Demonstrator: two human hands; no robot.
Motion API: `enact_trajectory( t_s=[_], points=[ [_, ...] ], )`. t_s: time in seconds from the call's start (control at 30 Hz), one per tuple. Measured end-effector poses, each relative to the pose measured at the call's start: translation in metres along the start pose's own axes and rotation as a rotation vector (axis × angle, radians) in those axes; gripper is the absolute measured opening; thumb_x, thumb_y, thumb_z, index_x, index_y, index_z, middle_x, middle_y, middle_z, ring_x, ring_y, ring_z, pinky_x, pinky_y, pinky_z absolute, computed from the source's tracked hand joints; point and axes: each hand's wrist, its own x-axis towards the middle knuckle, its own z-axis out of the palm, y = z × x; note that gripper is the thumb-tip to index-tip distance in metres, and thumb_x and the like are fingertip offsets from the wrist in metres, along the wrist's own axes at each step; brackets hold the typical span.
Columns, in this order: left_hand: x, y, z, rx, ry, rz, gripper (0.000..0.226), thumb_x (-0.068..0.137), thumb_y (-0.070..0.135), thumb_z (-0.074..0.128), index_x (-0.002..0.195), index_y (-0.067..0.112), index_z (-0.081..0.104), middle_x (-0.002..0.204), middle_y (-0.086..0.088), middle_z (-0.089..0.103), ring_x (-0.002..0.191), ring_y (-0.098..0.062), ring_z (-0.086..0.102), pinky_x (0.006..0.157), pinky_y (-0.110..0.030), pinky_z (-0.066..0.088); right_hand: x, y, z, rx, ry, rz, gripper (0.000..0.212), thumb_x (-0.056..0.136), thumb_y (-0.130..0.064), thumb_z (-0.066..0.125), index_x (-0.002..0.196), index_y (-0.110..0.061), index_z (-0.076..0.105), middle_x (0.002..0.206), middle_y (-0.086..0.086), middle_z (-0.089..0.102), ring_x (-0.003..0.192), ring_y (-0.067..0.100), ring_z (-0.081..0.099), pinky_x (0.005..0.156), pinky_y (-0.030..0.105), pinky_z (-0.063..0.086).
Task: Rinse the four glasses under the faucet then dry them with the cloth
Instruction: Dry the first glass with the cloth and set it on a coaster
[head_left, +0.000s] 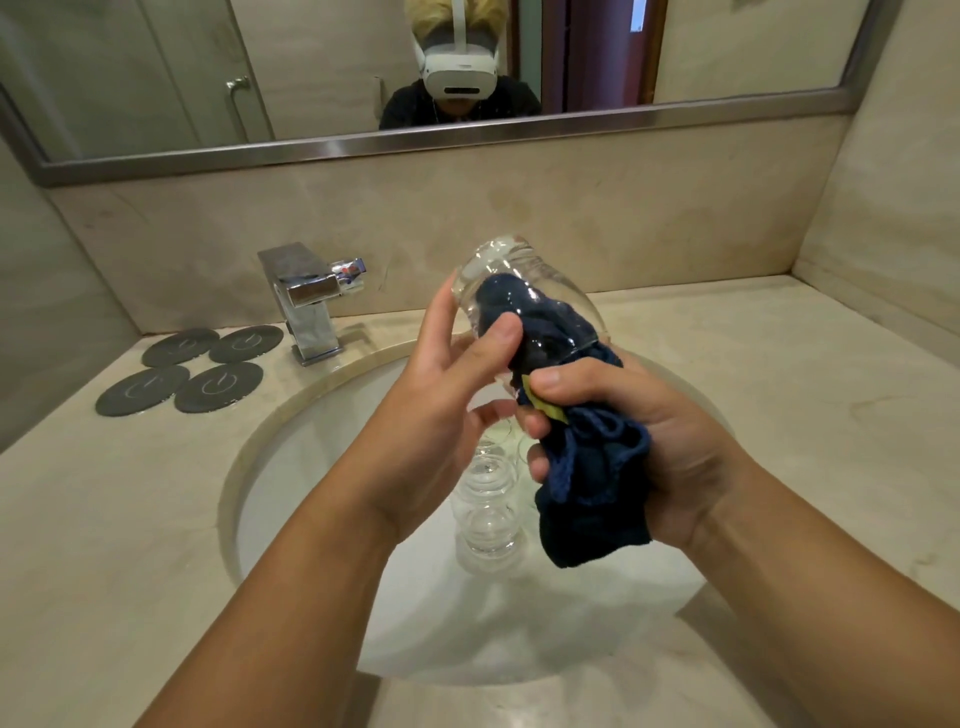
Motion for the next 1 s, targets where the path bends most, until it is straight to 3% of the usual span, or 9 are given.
enact_trajectory(
  t_s=[0.1,0.17,0.3,0.43,0.57,0.67,0.73,0.83,1.0],
  points=[
    [0.001,0.0,0.003,-0.048,0.07,-0.037,0.065,0.098,0.055,0.064,0.151,0.021,0.049,0.127,-0.015,0.07,0.112,-0.039,0.066,0.083,-0.043,0.054,0.002,0.003,0.001,-0.046,0.041,-0.014,0.053,0.078,-0.007,0.075,0.129,-0.003,0.062,0.079,0.006,0.068,0.063,0.017,0.067,0.053,0.033,0.057],
    [0.001,-0.003,0.006,-0.055,0.124,-0.035,0.063,0.093,0.064,0.066,0.14,0.023,0.057,0.128,-0.019,0.07,0.119,-0.049,0.065,0.089,-0.061,0.051,0.002,0.004,0.004,-0.119,0.062,-0.038,0.046,0.076,0.001,0.082,0.119,-0.011,0.07,0.079,0.005,0.071,0.063,0.019,0.067,0.053,0.034,0.059],
    [0.0,-0.004,0.009,-0.037,0.178,-0.024,0.043,0.082,0.057,0.075,0.112,0.029,0.062,0.104,-0.012,0.069,0.094,-0.032,0.066,0.065,-0.043,0.046,-0.001,0.003,0.01,-0.202,0.024,-0.063,0.033,0.081,0.0,0.074,0.091,-0.03,0.083,0.076,0.01,0.067,0.064,0.019,0.066,0.054,0.033,0.06],
    [0.0,-0.004,0.007,-0.049,0.143,0.034,0.063,0.091,0.048,0.076,0.14,0.016,0.052,0.119,-0.012,0.072,0.116,-0.034,0.07,0.091,-0.055,0.056,-0.001,0.002,0.005,-0.05,0.02,-0.021,0.034,0.077,-0.001,0.077,0.105,-0.021,0.076,0.07,0.006,0.065,0.06,0.016,0.066,0.05,0.031,0.057],
    [0.0,-0.005,0.005,-0.067,0.086,0.024,0.075,0.092,0.044,0.074,0.156,0.02,0.041,0.138,-0.015,0.068,0.136,-0.041,0.062,0.083,-0.034,0.058,-0.001,0.0,0.005,-0.055,0.053,-0.014,0.029,0.076,-0.011,0.076,0.104,-0.014,0.069,0.065,0.003,0.061,0.057,0.014,0.063,0.048,0.029,0.055],
    [0.002,-0.01,0.001,-0.063,0.082,-0.008,0.074,0.099,0.042,0.069,0.163,0.031,0.032,0.145,-0.011,0.067,0.14,-0.035,0.06,0.087,-0.039,0.056,0.0,-0.001,0.005,-0.101,0.126,-0.013,0.043,0.073,-0.013,0.075,0.115,-0.015,0.07,0.065,0.004,0.065,0.056,0.017,0.064,0.049,0.031,0.055],
    [0.003,-0.01,0.001,-0.002,0.105,-0.033,0.074,0.097,0.054,0.066,0.16,0.029,0.036,0.139,-0.007,0.071,0.135,-0.028,0.064,0.093,-0.044,0.055,0.002,0.0,0.005,-0.137,0.136,-0.026,0.038,0.083,-0.006,0.074,0.119,-0.016,0.073,0.071,0.007,0.068,0.057,0.018,0.065,0.049,0.032,0.056],
    [0.002,-0.007,0.005,0.048,0.157,-0.071,0.074,0.086,0.067,0.062,0.147,0.027,0.049,0.12,0.003,0.078,0.112,-0.014,0.074,0.077,-0.028,0.057,0.005,0.005,0.004,-0.287,0.151,-0.101,0.035,0.092,0.004,0.069,0.114,-0.022,0.078,0.079,0.007,0.074,0.059,0.019,0.066,0.053,0.031,0.057],
    [0.001,-0.009,0.007,-0.034,0.206,-0.053,0.068,0.072,0.059,0.081,0.123,0.019,0.06,0.106,-0.007,0.077,0.091,-0.02,0.076,0.061,-0.024,0.057,0.006,0.01,0.003,-0.354,0.172,-0.118,0.043,0.091,0.008,0.07,0.088,-0.033,0.084,0.078,0.008,0.076,0.061,0.019,0.068,0.056,0.028,0.057]
  ],
)
